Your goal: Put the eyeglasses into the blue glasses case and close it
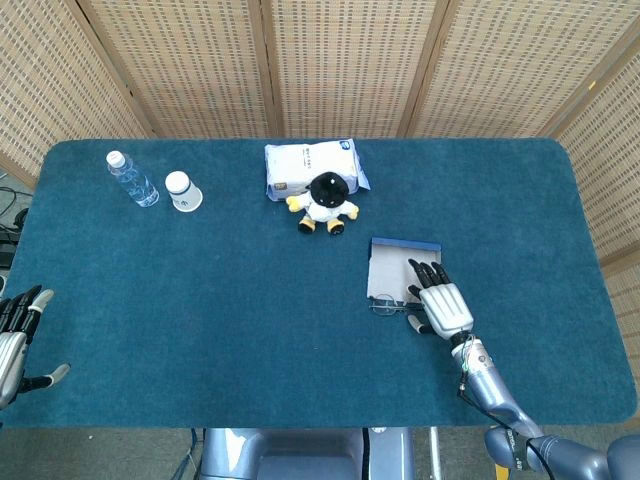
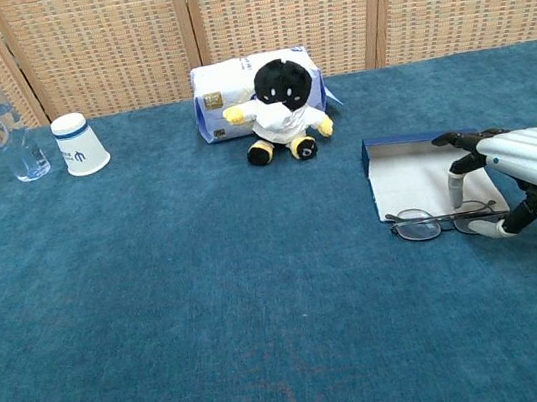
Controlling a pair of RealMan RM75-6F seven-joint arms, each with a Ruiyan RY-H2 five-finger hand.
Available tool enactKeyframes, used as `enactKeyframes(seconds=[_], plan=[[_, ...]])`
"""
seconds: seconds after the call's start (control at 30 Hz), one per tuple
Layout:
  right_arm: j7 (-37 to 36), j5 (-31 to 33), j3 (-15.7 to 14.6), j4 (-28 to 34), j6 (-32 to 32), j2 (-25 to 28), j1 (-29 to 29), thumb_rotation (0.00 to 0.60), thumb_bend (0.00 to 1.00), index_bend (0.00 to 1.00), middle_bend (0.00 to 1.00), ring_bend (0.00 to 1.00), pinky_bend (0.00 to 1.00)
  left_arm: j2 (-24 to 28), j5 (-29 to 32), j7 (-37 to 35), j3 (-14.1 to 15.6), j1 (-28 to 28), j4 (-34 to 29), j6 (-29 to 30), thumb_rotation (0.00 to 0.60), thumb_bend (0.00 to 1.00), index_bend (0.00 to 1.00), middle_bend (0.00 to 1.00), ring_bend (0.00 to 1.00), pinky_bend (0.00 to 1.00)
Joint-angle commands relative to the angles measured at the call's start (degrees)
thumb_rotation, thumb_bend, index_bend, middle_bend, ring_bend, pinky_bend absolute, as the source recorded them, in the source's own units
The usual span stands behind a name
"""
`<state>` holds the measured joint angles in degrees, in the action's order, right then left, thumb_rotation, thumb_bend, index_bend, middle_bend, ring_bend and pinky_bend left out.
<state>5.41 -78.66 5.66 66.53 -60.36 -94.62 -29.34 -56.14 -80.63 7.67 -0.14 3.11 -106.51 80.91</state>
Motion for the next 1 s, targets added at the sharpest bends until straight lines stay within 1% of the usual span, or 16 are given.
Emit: enactKeyframes(seconds=[0.03,0.47,0.83,1.0], plan=[[0.0,-0.6,0.0,-0.8,-0.6,-0.6,-0.1,0.600,0.40,0.46,0.00,0.00,0.00,0.0,-0.1,-0.1,0.1,0.0,0.0,0.0,0.600,0.08,0.00,0.00,0.00,0.00],[1.0,-1.0,-0.2,-2.6,-0.3,-2.1,-0.8,0.600,0.40,0.49,0.00,0.00,0.00,0.1,0.1,-0.1,0.1,0.0,-0.1,0.0,0.600,0.08,0.00,0.00,0.00,0.00],[2.0,-1.1,0.1,-4.5,-0.5,-3.5,-1.2,0.600,0.42,0.58,0.00,0.00,0.00,-0.2,0.1,0.3,0.2,0.1,0.0,0.0,0.600,0.08,0.00,0.00,0.00,0.00],[2.9,-1.2,0.1,-5.9,-0.9,-4.4,-1.3,0.600,0.44,0.61,0.00,0.00,0.00,-0.1,0.3,0.1,0.1,0.1,0.0,0.0,0.600,0.08,0.00,0.00,0.00,0.00]])
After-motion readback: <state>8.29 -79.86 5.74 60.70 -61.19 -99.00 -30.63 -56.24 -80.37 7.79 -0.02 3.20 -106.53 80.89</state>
